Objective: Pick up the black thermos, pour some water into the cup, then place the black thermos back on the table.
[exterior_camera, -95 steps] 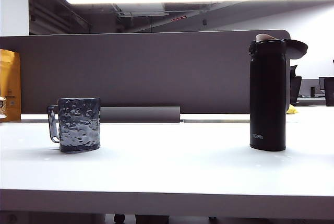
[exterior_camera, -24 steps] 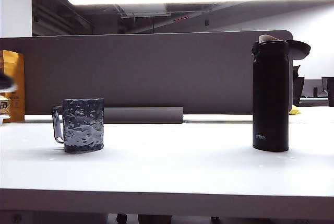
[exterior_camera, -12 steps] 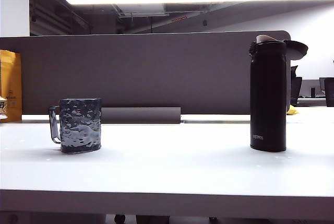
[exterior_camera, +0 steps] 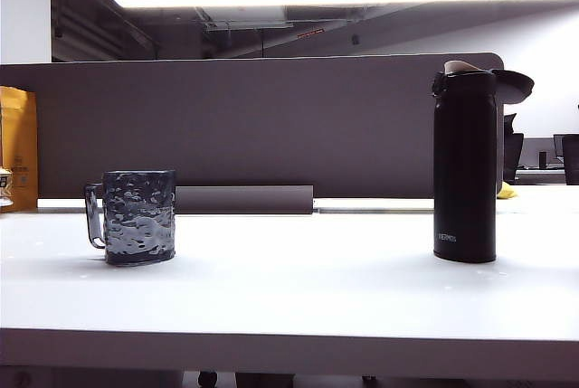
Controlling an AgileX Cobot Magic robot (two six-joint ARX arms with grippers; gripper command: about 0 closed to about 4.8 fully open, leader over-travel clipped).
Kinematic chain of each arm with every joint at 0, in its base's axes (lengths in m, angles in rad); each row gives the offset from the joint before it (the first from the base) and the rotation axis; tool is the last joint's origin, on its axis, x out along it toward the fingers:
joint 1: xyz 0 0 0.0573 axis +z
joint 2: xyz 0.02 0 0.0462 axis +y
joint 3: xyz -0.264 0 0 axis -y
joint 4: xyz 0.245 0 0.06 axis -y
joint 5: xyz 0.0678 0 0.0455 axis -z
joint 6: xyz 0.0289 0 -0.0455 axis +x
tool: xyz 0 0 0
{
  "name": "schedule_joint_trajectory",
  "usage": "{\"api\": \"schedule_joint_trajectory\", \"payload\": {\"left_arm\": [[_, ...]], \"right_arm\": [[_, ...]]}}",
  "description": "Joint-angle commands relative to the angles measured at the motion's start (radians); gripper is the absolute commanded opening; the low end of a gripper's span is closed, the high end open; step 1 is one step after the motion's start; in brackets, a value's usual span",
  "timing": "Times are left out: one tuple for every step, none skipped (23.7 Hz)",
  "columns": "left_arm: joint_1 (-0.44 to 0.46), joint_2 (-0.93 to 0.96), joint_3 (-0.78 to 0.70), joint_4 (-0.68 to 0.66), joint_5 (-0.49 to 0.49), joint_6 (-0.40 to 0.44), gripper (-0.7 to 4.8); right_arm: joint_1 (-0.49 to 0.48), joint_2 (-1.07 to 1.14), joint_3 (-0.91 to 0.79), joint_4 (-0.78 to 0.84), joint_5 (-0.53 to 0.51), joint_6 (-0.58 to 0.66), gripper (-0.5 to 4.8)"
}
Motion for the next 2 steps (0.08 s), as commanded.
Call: {"api": "schedule_joint_trajectory", "payload": {"left_arm": [[0.002,0.001,0.002,0.011,0.004,0.002,-0.05],[0.002,0.001,0.002,0.011,0.004,0.002,-0.05]], "right_arm": [[-0.002,-0.001,-0.005,0.014,-0.001,0.001,-0.08],[-0.002,-0.001,-0.005,0.014,-0.002,0.001,-0.08]]}}
